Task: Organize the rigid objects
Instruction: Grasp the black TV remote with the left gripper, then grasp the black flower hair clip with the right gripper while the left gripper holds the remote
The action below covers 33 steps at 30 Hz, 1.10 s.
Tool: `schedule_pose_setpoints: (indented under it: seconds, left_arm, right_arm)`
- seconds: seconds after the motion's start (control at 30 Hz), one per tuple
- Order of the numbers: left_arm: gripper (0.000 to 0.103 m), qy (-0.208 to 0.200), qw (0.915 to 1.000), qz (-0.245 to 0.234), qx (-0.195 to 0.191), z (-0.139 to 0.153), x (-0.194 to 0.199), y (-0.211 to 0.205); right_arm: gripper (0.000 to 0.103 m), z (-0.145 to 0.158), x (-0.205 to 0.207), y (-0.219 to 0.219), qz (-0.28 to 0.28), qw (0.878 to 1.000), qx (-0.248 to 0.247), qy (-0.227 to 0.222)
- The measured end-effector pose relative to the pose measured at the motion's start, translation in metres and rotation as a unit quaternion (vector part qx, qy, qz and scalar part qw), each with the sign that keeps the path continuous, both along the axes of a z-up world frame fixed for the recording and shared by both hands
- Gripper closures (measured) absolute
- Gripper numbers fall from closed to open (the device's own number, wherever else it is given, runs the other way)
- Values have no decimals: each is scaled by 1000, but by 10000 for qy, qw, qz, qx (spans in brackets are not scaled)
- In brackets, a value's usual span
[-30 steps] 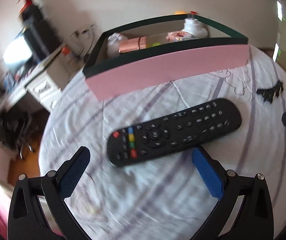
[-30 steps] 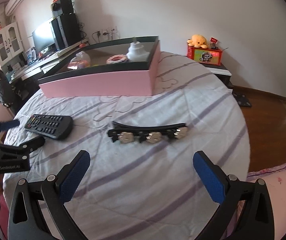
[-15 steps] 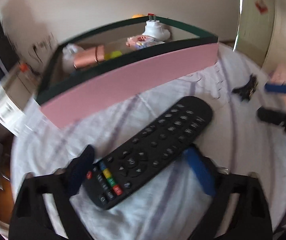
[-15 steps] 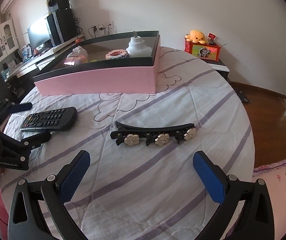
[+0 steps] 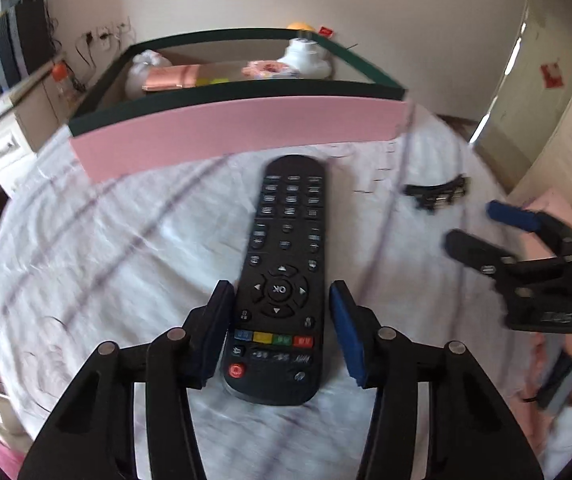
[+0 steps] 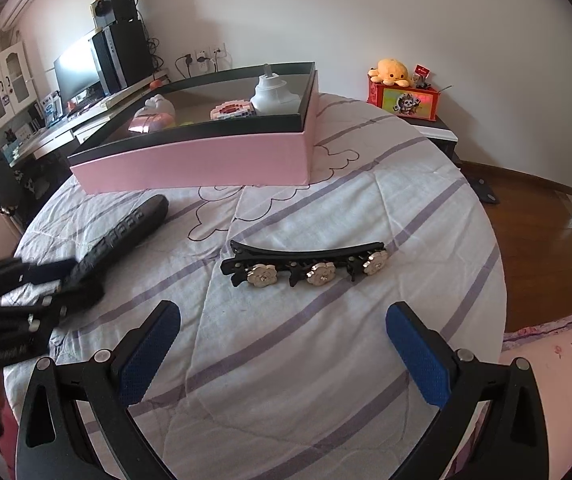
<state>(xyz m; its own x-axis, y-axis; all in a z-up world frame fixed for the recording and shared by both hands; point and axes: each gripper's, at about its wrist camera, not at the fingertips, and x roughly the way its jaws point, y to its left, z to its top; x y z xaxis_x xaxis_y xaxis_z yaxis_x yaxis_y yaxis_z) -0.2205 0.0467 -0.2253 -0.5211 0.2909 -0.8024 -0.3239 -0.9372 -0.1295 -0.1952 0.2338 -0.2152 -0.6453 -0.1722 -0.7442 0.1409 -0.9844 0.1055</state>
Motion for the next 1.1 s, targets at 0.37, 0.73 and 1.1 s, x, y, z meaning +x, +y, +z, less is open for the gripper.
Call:
schedule_pose_setpoints:
  seconds: [0.37, 0.73, 1.1]
  left_arm:
    - [59, 296, 9993, 200, 75, -6, -22, 7]
    - [59, 478, 9932, 999, -354, -7, -4, -17]
    - [58, 578, 9933, 950, -303, -10, -1, -21]
  right_arm:
    - [0, 0, -2, 1, -99, 10000, -3, 13]
    - [0, -4, -37, -12, 7, 9995, -230, -220]
    - [31, -5, -63, -36, 446, 9987, 96, -216]
